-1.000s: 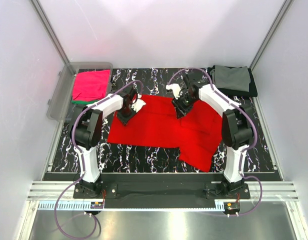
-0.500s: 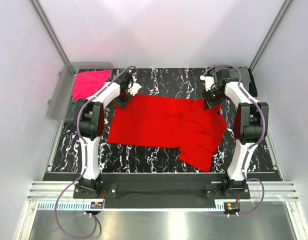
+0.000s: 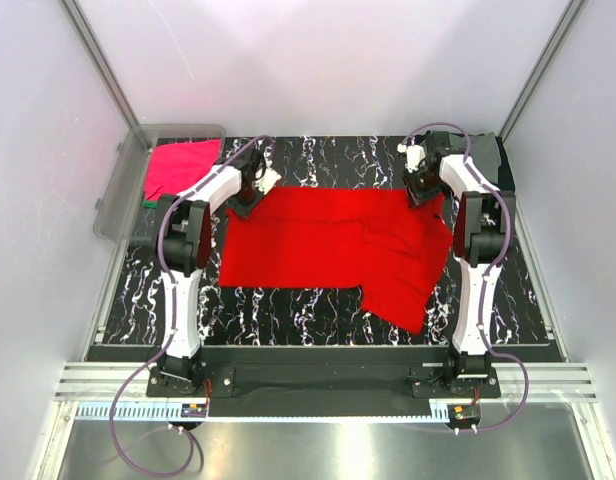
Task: Fold and stack the t-shirts
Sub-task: Fold the tshirt
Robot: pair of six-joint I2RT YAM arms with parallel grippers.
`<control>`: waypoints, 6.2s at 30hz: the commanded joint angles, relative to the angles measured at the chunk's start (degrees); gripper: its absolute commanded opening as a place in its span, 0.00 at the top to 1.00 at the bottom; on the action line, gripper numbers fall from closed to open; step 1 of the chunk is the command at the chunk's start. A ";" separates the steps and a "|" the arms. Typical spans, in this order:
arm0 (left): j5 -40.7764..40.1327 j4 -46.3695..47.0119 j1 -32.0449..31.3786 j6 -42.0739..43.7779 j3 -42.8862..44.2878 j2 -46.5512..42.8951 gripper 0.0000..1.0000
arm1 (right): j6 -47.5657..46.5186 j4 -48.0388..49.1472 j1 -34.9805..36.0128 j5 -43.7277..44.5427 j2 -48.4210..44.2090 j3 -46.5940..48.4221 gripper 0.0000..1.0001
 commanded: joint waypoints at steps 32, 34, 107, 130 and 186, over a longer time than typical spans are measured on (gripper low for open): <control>12.86 -12.32 -6.32 -7.28 0.21 -26.15 0.07 | -33.83 -12.57 0.17 -15.06 -45.97 -34.70 0.45; 12.34 -12.58 -6.32 -7.01 -2.45 -26.60 0.08 | -38.52 -14.34 0.08 -13.75 -49.48 -42.70 0.48; 12.51 -8.63 -5.34 12.68 -36.82 -36.35 0.47 | -60.86 -10.66 9.75 -10.23 -62.25 -71.47 0.97; 7.06 -4.06 -7.47 14.17 -44.56 -30.12 0.55 | -57.97 -10.75 10.28 -9.88 -61.72 -70.94 0.96; -0.05 -2.30 1.41 17.16 -17.23 -19.05 1.00 | -31.95 2.87 0.96 -11.72 -34.65 -23.93 1.00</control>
